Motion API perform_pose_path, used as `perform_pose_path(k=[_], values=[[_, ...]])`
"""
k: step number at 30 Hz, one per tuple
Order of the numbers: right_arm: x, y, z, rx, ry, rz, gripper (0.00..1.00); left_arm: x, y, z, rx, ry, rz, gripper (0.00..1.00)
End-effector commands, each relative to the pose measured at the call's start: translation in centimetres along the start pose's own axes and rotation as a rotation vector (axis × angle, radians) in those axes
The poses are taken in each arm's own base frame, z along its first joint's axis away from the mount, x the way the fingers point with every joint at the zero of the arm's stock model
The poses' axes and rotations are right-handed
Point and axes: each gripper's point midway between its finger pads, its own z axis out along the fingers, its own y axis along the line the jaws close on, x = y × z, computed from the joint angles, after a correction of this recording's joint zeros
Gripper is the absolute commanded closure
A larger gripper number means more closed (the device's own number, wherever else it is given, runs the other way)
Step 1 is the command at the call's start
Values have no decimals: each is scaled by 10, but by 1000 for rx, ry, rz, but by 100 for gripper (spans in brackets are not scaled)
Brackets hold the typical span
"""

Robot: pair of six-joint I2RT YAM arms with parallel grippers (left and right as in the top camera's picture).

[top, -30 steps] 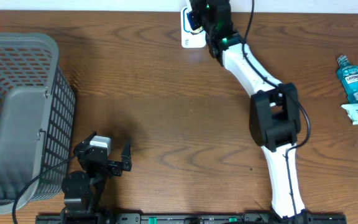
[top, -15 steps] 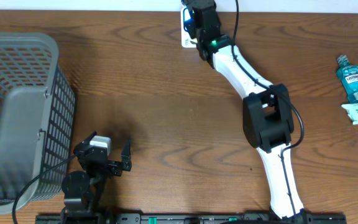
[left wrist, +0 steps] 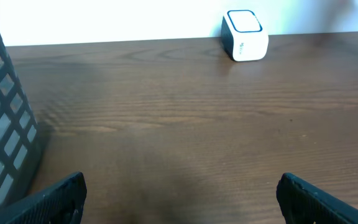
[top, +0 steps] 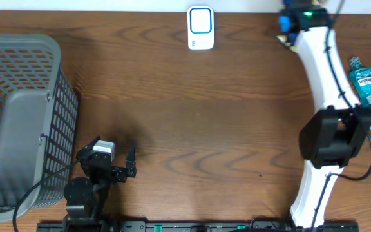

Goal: Scan the item barcode
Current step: 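Carry the snack bag to the right and release it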

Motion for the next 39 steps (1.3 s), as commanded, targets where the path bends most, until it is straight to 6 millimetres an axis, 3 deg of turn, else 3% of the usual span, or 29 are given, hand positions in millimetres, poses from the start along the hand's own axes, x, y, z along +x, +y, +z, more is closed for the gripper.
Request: perform_pose_path(k=[1,7,13,27,32,33,34,37,39], values=[[67,-1,71,-55,207,40,99,11,1,2,0,30,6,2],[127,-24,122,-64,383,81,99,11,1,2,0,30,6,2],[161,-63,146,-47,471,166,99,11,1,2,0,30,6,2],[226,-171,152,89,630,500,99,11,1,2,0,30,6,2],[216,-210,135,126,582,568,99,11,1,2,0,30,6,2],[209,-216,129,128,560,579,93,11,1,2,0,30,6,2],[202,-221,123,132,538,586,78,11,1,2,0,30,6,2],[163,-231,96,80,421,626,1,11,1,2,0,30,6,2],[139,-231,79,28,353,646,1,11,1,2,0,30,6,2]])
